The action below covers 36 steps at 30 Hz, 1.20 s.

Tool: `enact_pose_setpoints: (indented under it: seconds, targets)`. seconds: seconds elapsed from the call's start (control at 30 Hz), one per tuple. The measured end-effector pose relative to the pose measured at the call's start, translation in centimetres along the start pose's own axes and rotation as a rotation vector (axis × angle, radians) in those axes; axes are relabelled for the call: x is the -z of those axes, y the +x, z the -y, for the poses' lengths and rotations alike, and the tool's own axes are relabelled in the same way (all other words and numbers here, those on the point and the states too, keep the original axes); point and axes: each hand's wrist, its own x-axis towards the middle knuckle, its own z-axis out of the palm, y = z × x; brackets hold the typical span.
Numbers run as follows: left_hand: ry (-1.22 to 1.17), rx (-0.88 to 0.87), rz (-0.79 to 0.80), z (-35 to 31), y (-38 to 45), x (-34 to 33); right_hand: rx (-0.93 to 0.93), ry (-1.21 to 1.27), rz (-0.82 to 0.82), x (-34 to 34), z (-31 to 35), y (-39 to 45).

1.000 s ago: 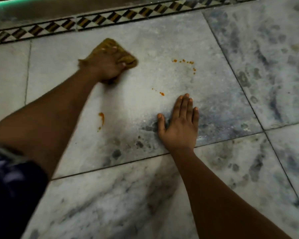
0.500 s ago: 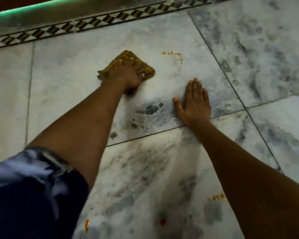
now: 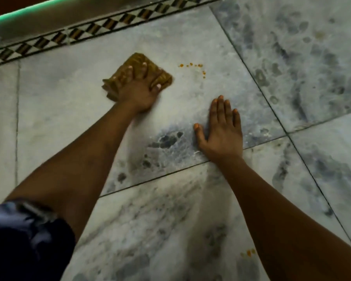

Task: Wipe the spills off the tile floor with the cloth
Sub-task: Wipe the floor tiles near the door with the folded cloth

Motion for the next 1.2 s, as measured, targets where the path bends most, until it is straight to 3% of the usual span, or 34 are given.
enact_pose_setpoints:
  seconds: [0.1, 0.2, 0.33, 0.47, 0.6, 0.7, 0.87, 0.97, 1.07, 1.2]
  targets:
    - [0.028, -0.131, -0.059, -2.6, -4.2, -2.8, -0.002, -0.008, -0.005, 0.0, 0.1, -0.1]
    - [0.049, -0.221, -0.053, -0.4, -7.9, -3.9, 0.001, -0.006, -0.001, 0.1, 0.0, 0.0]
    - [0.04, -0.027, -0.036, 2.6, -3.9, -2.2, -0.002, 0.002, -0.007, 0.1, 0.0, 0.0]
    - [-0.066, 0.085, -0.027, -0.2, 2.6, -0.4, -0.001, 0.011, -0.03, -0.1, 0.0, 0.1]
    - [-0.157, -0.051, -0.013, -4.9, 6.4, -0.1, -0.001, 0.009, -0.042, -0.2, -0.1, 0.1]
    - [-0.103, -0.181, 0.003, -7.9, 4.6, -0.8, -0.01, 0.021, -0.051, -0.1, -0.1, 0.0]
    - [0.105, -0.526, -0.063, -3.4, -2.0, -2.0, -0.044, 0.011, -0.044, -0.1, 0.1, -0.1]
    - [0.145, -0.409, -0.089, -1.1, 0.1, -1.1, -0.047, 0.007, -0.036, 0.0, 0.0, -0.1]
    - [0.016, -0.194, -0.064, -4.5, 4.6, -0.1, -0.051, 0.017, -0.047, -0.1, 0.0, 0.0]
    - [-0.01, -0.232, -0.044, -9.9, 5.6, -0.8, -0.079, 0.013, -0.043, -0.1, 0.2, -0.1]
